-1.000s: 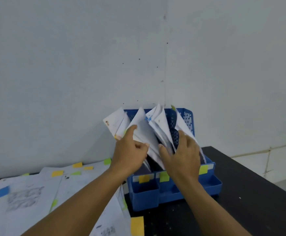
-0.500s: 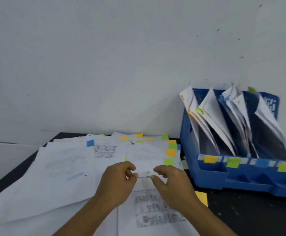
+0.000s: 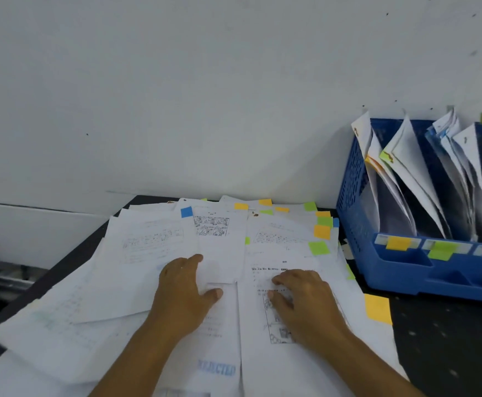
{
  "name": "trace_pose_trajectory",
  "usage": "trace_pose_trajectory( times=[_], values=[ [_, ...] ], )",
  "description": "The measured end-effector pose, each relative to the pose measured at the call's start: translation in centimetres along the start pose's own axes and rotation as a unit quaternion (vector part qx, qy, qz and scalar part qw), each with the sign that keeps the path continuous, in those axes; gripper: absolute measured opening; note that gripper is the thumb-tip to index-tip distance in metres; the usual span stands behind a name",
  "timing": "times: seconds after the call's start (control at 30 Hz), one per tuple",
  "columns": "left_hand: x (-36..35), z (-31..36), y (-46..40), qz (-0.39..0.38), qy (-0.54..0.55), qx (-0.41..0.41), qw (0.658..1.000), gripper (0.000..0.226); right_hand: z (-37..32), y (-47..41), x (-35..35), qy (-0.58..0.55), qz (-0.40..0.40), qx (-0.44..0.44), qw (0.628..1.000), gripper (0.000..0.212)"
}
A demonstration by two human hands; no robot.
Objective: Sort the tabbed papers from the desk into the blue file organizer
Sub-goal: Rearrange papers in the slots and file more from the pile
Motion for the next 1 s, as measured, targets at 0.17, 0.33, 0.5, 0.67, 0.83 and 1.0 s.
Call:
trace_pose_trajectory(
  times=[0.17, 0.33, 0.5, 0.67, 0.83, 1.0],
  values=[
    [1.7, -0.9, -0.4, 0.025, 0.003, 0.003, 1.000, 0.022, -0.2, 0.0, 0.3, -0.015, 0.005, 0.001, 1.000, 0.030],
    [2.5, 2.4, 1.4, 0.079, 0.133, -0.102, 0.983, 0.009, 0.4, -0.1, 2.0, -0.101, 0.050, -0.034, 0.993, 0.027],
    [-0.3, 7.0, 4.8, -0.008, 0.255, -0.179, 0.950, 0.011, 1.8, 0.0, 2.2, -0.337, 0.069, -0.162, 0.925, 0.019],
    [-3.4, 9.9, 7.8, -0.096, 0.252, -0.278, 0.922, 0.006, 2.4, 0.1, 0.3, -0.488, 0.013, -0.234, 0.841, 0.046],
    [-5.1, 10.3, 8.9, -0.157, 0.214, -0.327, 0.907, 0.022, 3.5, -0.2, 1.9, -0.420, 0.064, -0.223, 0.877, 0.012],
    [-0.5, 7.6, 4.4, -0.004, 0.254, -0.176, 0.951, 0.040, 3.1, -0.6, 3.7, -0.423, 0.045, -0.205, 0.882, 0.019]
  ],
)
Point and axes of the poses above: each hand's wrist, its own y-axis away from the middle knuckle, its own x-axis out of the back of the hand, z = x × y, the point moved 10 cm from there along -y, towards the middle knuckle, and after that the axes turned 8 degrees about x, right-handed, at the moved point
